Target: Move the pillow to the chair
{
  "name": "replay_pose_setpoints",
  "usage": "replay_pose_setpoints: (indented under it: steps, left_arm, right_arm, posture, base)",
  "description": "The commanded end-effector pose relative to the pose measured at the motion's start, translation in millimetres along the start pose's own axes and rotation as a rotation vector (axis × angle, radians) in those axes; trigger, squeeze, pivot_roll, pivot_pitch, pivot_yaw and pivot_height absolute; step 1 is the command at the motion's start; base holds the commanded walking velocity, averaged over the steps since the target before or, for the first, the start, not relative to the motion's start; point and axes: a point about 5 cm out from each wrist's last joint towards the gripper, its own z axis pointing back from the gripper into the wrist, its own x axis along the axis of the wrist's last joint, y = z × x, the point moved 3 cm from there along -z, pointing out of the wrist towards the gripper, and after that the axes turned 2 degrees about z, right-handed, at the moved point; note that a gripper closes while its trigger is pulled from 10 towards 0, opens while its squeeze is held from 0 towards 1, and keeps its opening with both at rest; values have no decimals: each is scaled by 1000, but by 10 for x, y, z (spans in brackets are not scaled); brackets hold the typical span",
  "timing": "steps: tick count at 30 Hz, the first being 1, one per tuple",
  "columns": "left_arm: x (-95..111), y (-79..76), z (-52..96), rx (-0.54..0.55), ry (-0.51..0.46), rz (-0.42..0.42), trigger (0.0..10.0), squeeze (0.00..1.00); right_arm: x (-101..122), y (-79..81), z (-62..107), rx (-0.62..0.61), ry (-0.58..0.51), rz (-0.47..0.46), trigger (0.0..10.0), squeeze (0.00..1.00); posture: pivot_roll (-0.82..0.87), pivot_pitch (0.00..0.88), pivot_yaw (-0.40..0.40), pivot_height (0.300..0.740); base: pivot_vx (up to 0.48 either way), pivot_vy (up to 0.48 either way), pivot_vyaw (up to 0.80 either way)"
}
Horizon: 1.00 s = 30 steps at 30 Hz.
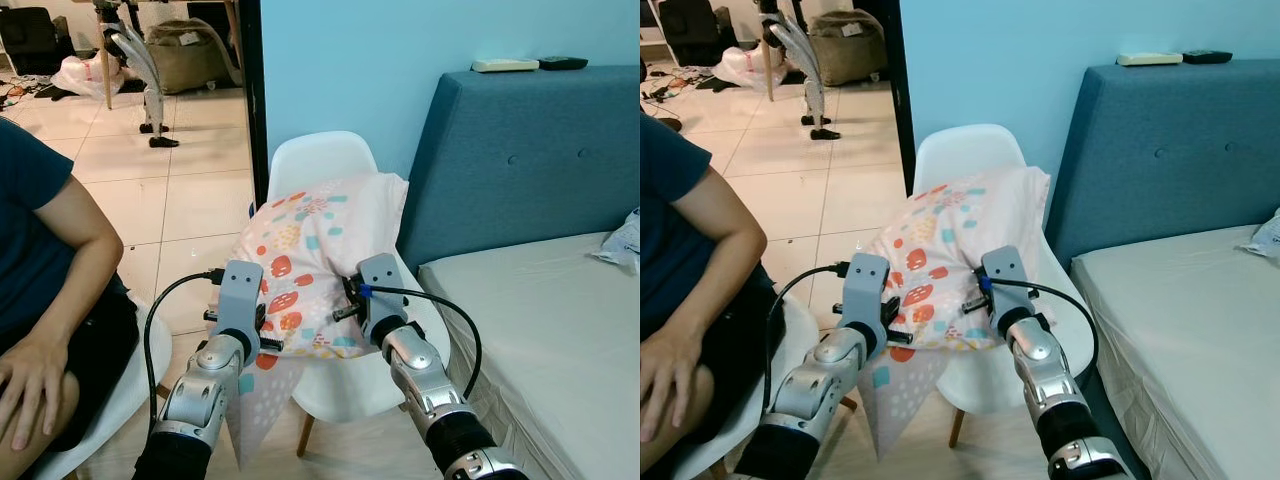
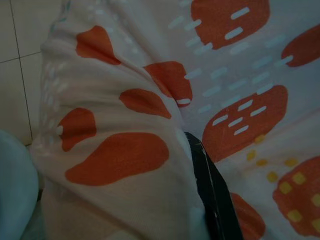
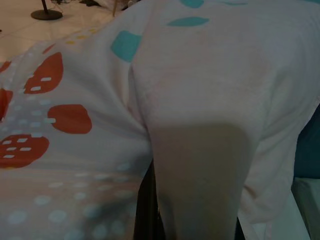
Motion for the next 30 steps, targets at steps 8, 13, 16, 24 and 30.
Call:
replay_pose_setpoints:
  steps: [8,13,16,24,30]
  left_arm:
    - [-168,132,15,63,66,-19,10000,0]
    - [-223,194,16,119,129,-59,10000,0]
    - [-232,186,21,113,135,-21,10000,0]
    - [-238,193,21,103,135,-11,10000,0]
    - [-215,229,6,121,130,-43,10000,0]
  right_arm:
    - [-4,-169,42,-55,2,-10,10000,0]
    - [7,-163,35,-52,0,-11,10000,0]
    - [14,-157,31,-49,-1,-11,10000,0]
    - [22,-149,25,-43,-1,-13,10000,0]
    - [20,-150,25,-42,1,-13,10000,0]
  posture:
    - [-30,56,-58,740]
    - [-28,58,-62,740]
    - [-29,58,-63,740]
    - [-30,58,-64,740]
    - [-28,61,-63,740]
  base:
    - [0,-480,0]
    - [0,-302,0]
    - [0,480,0]
    - [0,480,0]
    - [0,80,0]
